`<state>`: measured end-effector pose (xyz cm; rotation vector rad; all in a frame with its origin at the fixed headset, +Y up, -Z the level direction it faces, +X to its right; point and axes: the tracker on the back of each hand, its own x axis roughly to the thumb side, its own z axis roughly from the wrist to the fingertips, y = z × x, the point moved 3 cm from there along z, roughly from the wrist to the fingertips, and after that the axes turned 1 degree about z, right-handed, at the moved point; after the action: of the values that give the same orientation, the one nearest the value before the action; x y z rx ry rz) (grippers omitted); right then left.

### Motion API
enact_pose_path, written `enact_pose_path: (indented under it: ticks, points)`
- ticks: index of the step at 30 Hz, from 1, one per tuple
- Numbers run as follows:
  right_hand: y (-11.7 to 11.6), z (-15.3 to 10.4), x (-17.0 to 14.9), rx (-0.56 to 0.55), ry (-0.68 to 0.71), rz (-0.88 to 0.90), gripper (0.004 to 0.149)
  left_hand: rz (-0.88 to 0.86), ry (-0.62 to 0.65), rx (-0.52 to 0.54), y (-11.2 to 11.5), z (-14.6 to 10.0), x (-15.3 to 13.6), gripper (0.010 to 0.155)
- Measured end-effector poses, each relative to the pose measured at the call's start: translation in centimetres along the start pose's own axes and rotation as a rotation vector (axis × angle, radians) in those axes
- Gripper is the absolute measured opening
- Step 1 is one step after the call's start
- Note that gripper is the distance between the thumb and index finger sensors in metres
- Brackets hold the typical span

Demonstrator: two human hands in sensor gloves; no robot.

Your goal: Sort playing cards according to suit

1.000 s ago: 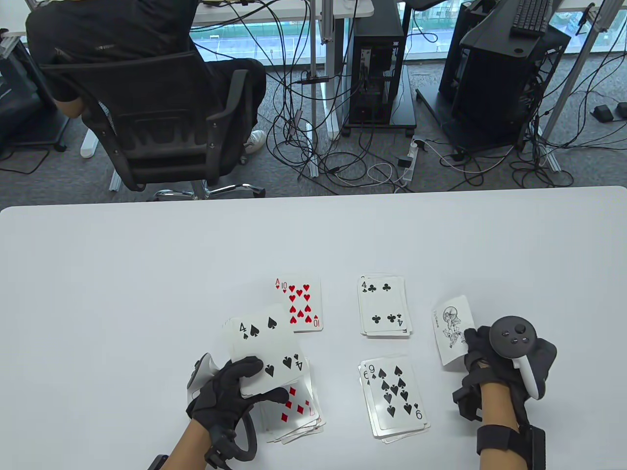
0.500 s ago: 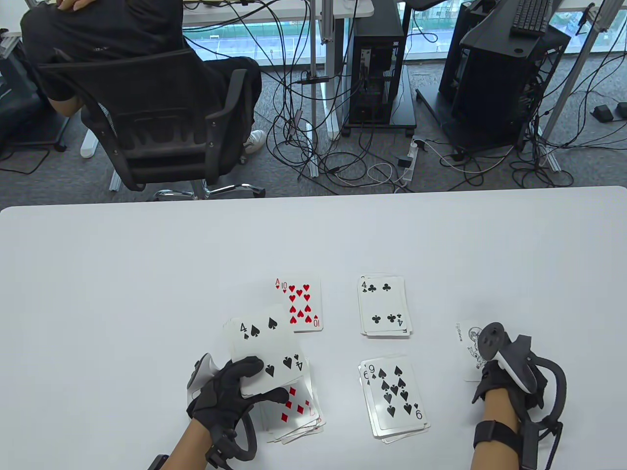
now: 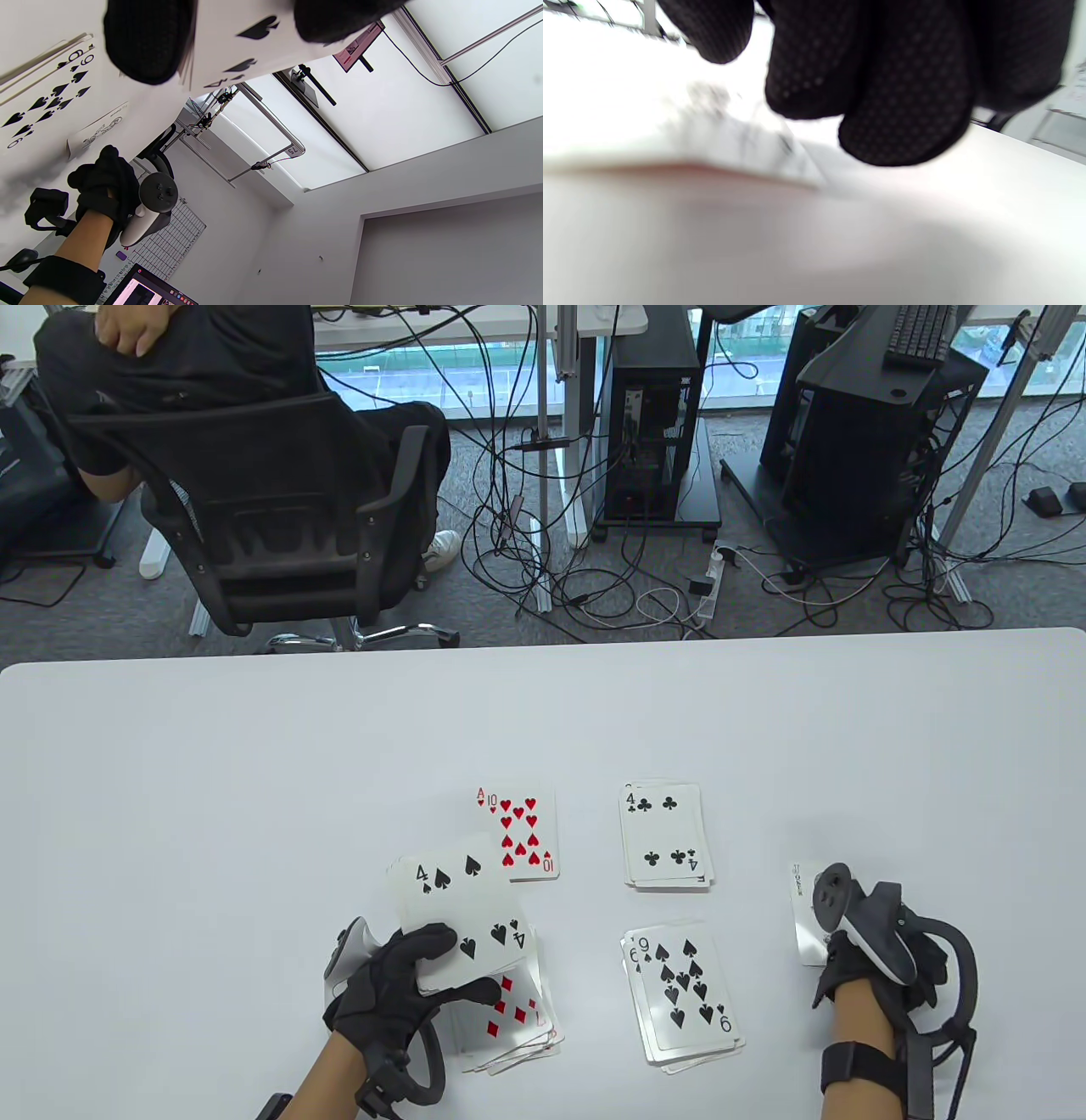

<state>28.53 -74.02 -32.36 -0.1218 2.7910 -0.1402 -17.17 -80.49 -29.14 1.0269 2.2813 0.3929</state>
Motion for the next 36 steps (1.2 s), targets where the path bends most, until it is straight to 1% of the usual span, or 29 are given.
enact_pose_path:
  ticks: [1, 3, 4, 6, 8, 11, 12, 14, 15, 19, 21, 23, 27, 36]
  points:
    - [0.7, -0.2, 0.7, -0.024, 0.034, 0.02, 0.054, -0.001, -0.001, 0.001, 0.0, 0.0, 0.0, 0.051]
    - [2.7, -1.0, 3.6, -0.093, 0.158, 0.091, 0.054, 0.0, -0.007, 0.002, 0.0, 0.0, -0.1, 0.051]
    - [3.2, -1.4, 4.6, -0.11, 0.202, 0.122, 0.055, 0.0, -0.008, 0.002, 0.0, 0.0, -0.1, 0.051]
    - [4.6, -3.0, 8.1, -0.152, 0.339, 0.249, 0.055, 0.0, -0.011, 0.002, 0.0, 0.0, -0.2, 0.051]
    - [5.4, -4.6, 11.0, -0.182, 0.455, 0.362, 0.055, 0.0, -0.012, 0.002, 0.0, 0.0, -0.2, 0.051]
    - [6.3, -7.0, 15.1, -0.175, 0.605, 0.536, 0.056, 0.004, -0.013, 0.001, 0.0, 0.0, -0.2, 0.051]
    - [6.7, -8.1, 16.8, -0.166, 0.665, 0.611, 0.057, 0.005, -0.014, 0.0, 0.0, 0.0, -0.3, 0.051]
    - [7.0, -9.7, 19.3, -0.135, 0.754, 0.705, 0.059, 0.005, -0.018, -0.003, 0.1, 0.0, -0.3, 0.051]
    - [7.1, -10.6, 20.7, -0.111, 0.801, 0.738, 0.06, 0.006, -0.02, -0.005, 0.1, 0.0, -0.4, 0.051]
    - [6.6, -12.5, 24.0, -0.073, 0.895, 0.752, 0.069, 0.008, -0.022, -0.012, 0.2, 0.0, -0.4, 0.051]
    - [6.3, -12.8, 24.6, -0.073, 0.903, 0.763, 0.073, 0.009, -0.021, -0.015, 0.2, 0.0, -0.4, 0.051]
    - [6.0, -12.8, 24.8, -0.083, 0.898, 0.767, 0.073, 0.008, -0.019, -0.016, 0.2, 0.0, -0.4, 0.051]
    - [5.8, -12.4, 24.0, -0.137, 0.87, 0.82, 0.064, 0.03, -0.029, -0.019, 0.2, 0.1, -0.5, 0.051]
    - [5.9, -11.3, 21.2, -0.144, 0.774, 0.884, 0.05, 0.029, -0.027, -0.035, 0.3, 0.2, -0.6, 0.051]
